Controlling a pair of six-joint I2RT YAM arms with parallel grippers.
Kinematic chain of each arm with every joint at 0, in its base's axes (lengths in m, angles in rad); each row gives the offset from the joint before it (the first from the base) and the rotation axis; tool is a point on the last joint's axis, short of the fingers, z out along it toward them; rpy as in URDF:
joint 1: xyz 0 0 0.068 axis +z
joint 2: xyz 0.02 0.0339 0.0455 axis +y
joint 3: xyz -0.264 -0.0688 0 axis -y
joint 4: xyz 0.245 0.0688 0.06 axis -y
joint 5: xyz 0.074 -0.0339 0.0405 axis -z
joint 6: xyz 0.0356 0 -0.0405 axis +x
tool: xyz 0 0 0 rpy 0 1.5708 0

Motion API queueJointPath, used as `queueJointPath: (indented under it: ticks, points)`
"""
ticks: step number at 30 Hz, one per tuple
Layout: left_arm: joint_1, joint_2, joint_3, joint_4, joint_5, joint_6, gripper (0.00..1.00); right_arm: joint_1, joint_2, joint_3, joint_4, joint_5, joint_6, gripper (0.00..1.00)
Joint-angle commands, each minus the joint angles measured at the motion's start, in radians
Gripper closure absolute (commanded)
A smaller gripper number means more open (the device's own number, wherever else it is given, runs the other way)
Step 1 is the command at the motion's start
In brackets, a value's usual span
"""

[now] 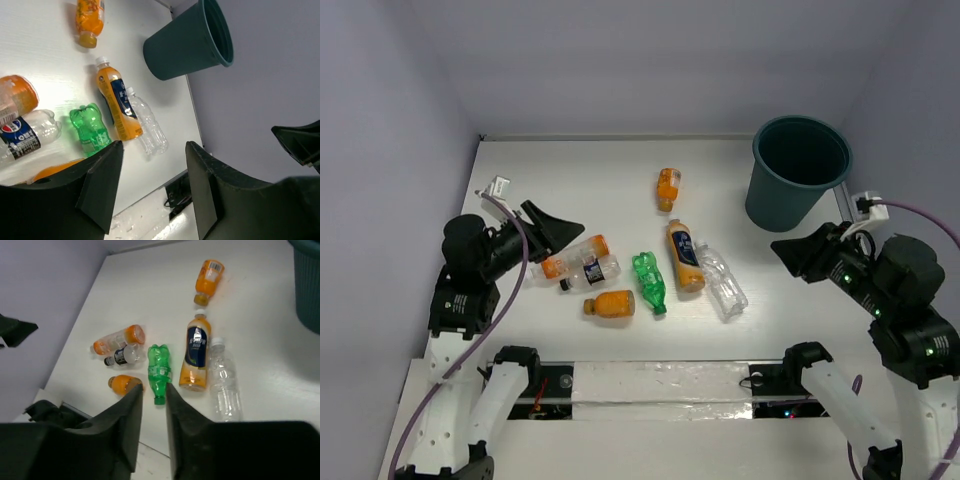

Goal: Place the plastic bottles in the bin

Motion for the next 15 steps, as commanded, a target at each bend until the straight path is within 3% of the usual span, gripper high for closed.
queueJointPath:
  ticks: [1,2,3,4,6,7,10,13,14,15]
  points:
    - [-0.005,-0.037,-0.04,0.056,0.06,0.008,0.51,0.006,0.016,-0.031,0.036,-0.066,-0.008,0.73]
    - [-0.005,-0.046,-0.051,0.074,0.078,0.008,0.55,0.006,0.02,-0.04,0.036,-0.074,-0.01,0.81]
    - [-0.014,-0.048,-0.057,0.086,0.099,0.008,0.63,0.006,0.031,-0.063,0.035,-0.079,-0.01,0.95]
    - [-0.023,-0.045,-0.044,0.068,0.094,0.044,0.7,0.006,0.036,-0.074,0.035,-0.085,-0.011,0.99]
    - [-0.052,-0.021,-0.024,0.001,0.034,0.086,0.92,0.006,0.053,-0.097,0.03,-0.091,-0.019,1.0]
    - [-0.101,-0.011,-0.02,-0.022,0.006,0.101,0.96,0.006,0.068,-0.104,0.032,-0.094,-0.019,1.0]
    - [-0.243,0.033,-0.039,-0.056,-0.159,0.118,1.0,0.043,0.091,-0.141,0.038,-0.07,-0.008,1.0]
    - [-0.554,0.106,-0.016,-0.111,-0.45,0.094,1.0,0.093,0.105,-0.195,0.041,-0.001,0.011,1.0]
    - [-0.555,0.13,-0.007,-0.136,-0.451,0.091,1.0,0.104,0.109,-0.21,0.044,-0.001,0.012,1.0]
    - [-0.669,0.156,0.002,-0.178,-0.548,0.079,1.0,0.127,0.116,-0.226,0.05,0.004,0.021,1.0]
